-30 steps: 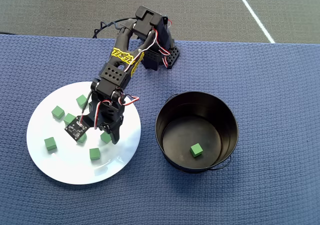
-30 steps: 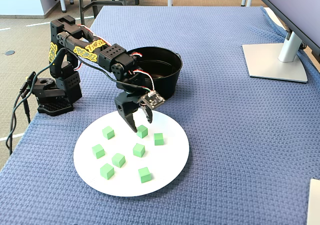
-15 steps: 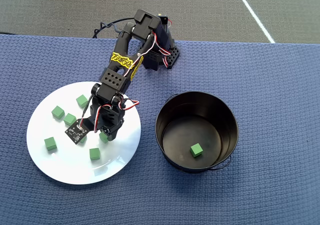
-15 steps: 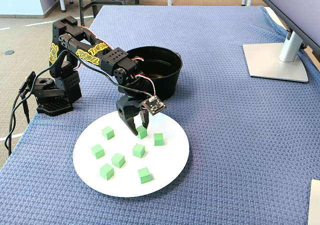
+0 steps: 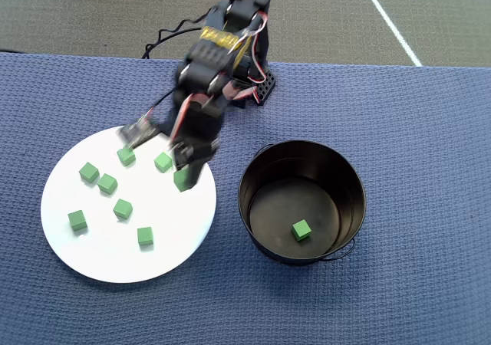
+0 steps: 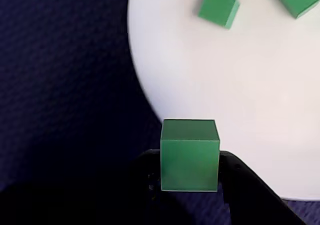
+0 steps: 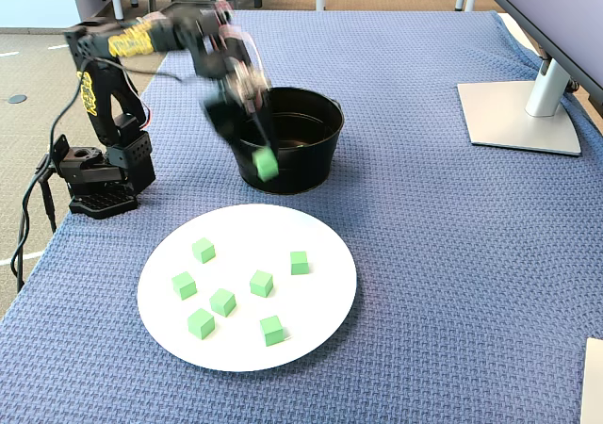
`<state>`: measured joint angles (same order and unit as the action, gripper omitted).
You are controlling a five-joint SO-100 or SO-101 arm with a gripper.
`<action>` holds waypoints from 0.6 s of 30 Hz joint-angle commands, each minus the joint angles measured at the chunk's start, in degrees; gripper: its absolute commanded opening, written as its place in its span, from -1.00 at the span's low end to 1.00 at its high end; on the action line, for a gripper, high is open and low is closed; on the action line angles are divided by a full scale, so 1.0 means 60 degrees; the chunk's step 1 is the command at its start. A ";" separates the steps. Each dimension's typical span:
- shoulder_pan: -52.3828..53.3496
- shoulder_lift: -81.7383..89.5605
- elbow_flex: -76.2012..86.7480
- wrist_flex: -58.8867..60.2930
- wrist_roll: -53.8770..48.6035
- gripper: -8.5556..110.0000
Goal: Pick up the green cubes from the white plate and place them in the black recipient
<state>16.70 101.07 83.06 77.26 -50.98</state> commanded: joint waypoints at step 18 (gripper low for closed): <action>-0.6548 0.0366 0.1729 -0.1421 0.4175 -0.38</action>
<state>-20.92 100.99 92.81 71.02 -26.19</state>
